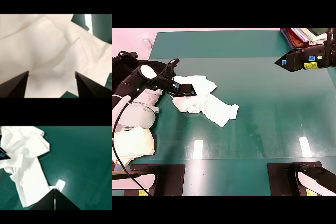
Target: Fold the shirts.
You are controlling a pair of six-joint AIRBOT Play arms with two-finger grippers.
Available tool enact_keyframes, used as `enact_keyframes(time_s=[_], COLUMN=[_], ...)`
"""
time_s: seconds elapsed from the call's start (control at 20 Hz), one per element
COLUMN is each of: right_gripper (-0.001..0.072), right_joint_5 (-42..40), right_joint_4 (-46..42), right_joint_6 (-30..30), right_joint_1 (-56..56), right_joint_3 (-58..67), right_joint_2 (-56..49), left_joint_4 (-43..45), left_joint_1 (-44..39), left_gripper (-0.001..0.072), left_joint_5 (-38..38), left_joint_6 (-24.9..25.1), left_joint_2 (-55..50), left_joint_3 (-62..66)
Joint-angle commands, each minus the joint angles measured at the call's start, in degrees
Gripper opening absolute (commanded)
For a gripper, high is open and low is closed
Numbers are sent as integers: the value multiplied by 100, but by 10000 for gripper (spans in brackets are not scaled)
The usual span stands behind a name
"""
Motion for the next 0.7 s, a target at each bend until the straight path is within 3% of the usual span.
enact_keyframes(time_s=[0.0, 0.15, 0.3, 0.45, 0.65], right_gripper=[15, 14, 14, 14, 13], right_joint_5=[7, 9, -168, -680, -957], right_joint_4=[2, 4, 7, -11, -11], right_joint_6=[2, 2, 2, 2, 0], right_joint_1=[2, 2, 2, 0, 0], right_joint_3=[0, 0, 2, 195, 1067], right_joint_2=[0, 2, 125, 452, 533], left_joint_4=[9, -44, -387, -848, -850], left_joint_1=[2, 2, 2, -42, -1060], left_gripper=[581, 32, 26, 26, 26], left_joint_5=[9, -179, -155, -9, 37], left_joint_6=[92, 107, 94, 105, 216], left_joint_2=[-149, -146, 153, 970, 1502], left_joint_3=[-61, -61, 83, 1003, 2374])
